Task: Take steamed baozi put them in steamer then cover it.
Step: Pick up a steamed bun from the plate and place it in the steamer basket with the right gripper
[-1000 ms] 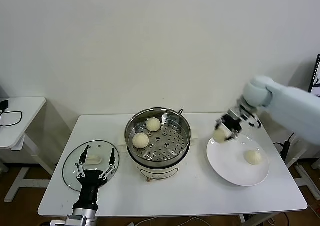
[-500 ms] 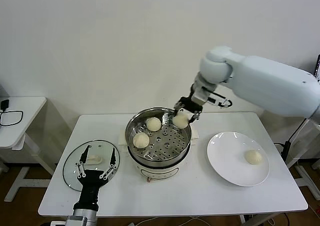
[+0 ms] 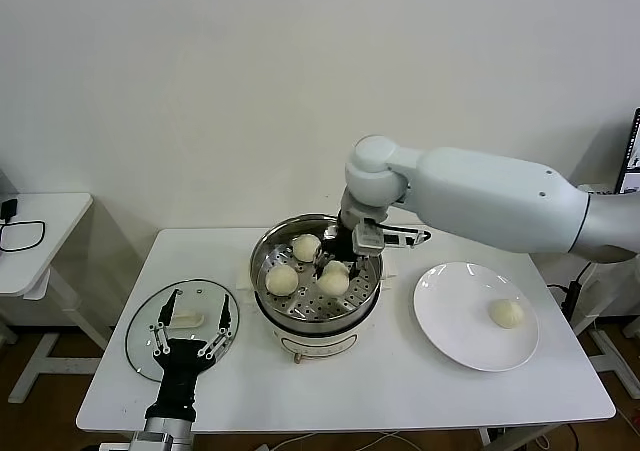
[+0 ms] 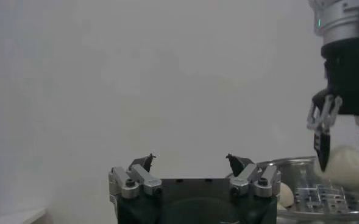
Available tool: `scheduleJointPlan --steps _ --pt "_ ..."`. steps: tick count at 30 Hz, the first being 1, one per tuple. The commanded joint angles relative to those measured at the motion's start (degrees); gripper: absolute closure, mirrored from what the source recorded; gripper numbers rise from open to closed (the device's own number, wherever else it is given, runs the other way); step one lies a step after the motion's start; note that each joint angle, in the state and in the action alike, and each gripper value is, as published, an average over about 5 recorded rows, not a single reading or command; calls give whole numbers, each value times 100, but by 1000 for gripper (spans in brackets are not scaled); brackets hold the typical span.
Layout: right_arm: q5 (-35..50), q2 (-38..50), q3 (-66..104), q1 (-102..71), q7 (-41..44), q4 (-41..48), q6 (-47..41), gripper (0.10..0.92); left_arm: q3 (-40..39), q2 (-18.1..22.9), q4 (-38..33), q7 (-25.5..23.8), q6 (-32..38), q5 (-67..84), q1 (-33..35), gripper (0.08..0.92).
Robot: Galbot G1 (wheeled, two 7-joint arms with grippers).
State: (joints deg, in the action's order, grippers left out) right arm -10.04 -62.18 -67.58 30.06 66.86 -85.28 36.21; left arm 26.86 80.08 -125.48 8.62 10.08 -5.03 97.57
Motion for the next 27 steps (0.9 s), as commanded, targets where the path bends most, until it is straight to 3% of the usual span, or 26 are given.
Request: scheduleJointPlan --steps 1,17,27 --pt "-638 -190 64 -385 -55 -40 485 372 19 0 -2 -7 21 10 9 177" --pt "-909 -298 155 -618 84 175 364 339 54 27 -9 0 70 28 33 177" --pt "-879 -288 335 -589 -9 195 85 214 64 44 3 2 104 28 31 177"
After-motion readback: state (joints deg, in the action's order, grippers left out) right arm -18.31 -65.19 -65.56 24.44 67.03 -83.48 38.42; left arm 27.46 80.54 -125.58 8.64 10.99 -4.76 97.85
